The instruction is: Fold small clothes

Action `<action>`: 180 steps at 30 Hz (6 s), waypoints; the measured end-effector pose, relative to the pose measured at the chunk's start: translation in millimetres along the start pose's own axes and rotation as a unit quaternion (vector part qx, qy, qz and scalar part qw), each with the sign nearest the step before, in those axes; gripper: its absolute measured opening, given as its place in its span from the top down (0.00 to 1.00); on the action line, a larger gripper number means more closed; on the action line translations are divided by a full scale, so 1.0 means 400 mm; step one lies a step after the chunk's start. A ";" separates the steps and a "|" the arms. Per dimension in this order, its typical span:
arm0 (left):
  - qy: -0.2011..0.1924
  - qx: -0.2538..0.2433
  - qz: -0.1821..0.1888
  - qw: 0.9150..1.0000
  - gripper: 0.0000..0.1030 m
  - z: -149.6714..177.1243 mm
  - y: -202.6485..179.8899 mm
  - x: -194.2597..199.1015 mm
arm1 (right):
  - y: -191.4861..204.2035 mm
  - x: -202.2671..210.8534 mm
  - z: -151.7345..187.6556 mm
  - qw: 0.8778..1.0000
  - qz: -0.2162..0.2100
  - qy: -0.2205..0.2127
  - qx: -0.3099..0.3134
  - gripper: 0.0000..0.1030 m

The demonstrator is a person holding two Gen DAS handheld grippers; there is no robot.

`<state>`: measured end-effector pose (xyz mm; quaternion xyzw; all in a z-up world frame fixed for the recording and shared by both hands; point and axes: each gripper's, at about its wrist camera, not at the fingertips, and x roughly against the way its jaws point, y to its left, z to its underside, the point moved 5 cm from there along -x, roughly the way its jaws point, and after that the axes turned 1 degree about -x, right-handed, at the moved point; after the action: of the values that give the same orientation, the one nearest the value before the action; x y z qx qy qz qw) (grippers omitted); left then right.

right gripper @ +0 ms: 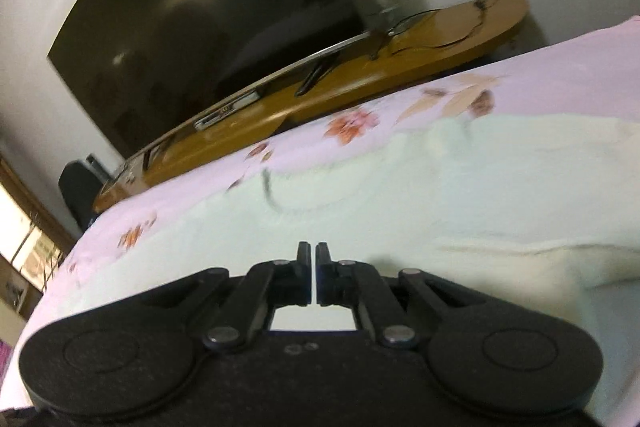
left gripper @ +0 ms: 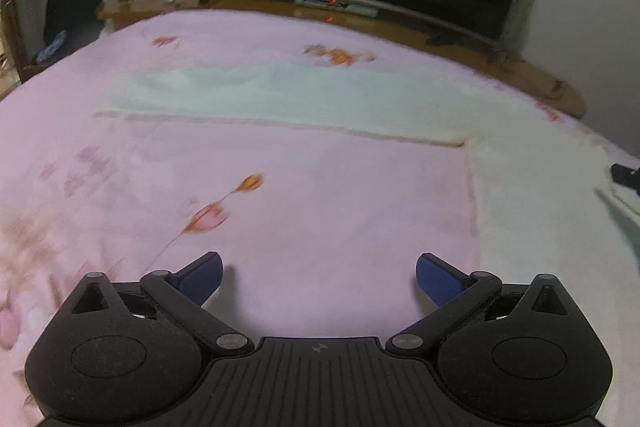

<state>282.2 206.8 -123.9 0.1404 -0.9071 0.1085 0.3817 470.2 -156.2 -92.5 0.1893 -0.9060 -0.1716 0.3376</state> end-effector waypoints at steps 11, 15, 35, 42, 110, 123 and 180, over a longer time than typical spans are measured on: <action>-0.010 0.002 0.035 0.999 0.00 -0.052 -0.104 -0.032 | -0.124 0.013 -0.010 0.986 0.150 -0.001 0.079 0.69; 0.000 0.002 0.023 1.000 0.00 -0.039 -0.073 -0.040 | -0.115 0.001 0.011 0.975 0.177 -0.006 0.133 0.70; 0.006 0.019 0.007 1.000 0.00 -0.022 -0.022 -0.040 | -0.015 0.040 -0.050 0.986 0.087 -0.062 0.128 0.95; 0.006 0.016 0.005 1.000 0.00 -0.020 -0.020 -0.029 | 0.094 -0.042 0.026 0.990 0.032 -0.011 0.139 0.95; 0.002 0.006 0.171 0.985 0.97 -0.334 -0.341 -0.336 | -0.268 0.167 0.053 0.983 0.173 -0.021 0.050 0.66; 0.018 -0.010 0.131 0.991 0.97 -0.263 -0.312 -0.405 | -0.276 0.165 0.057 0.984 0.168 -0.025 0.049 0.74; -0.055 -0.070 0.062 0.994 0.90 -0.265 -0.373 -0.403 | -0.373 -0.052 -0.147 0.989 0.131 -0.008 0.066 0.81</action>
<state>510.5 127.1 -154.4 0.0622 -0.9392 0.0600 0.3324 558.5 -287.0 -127.4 0.0893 -0.9349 -0.0668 0.3370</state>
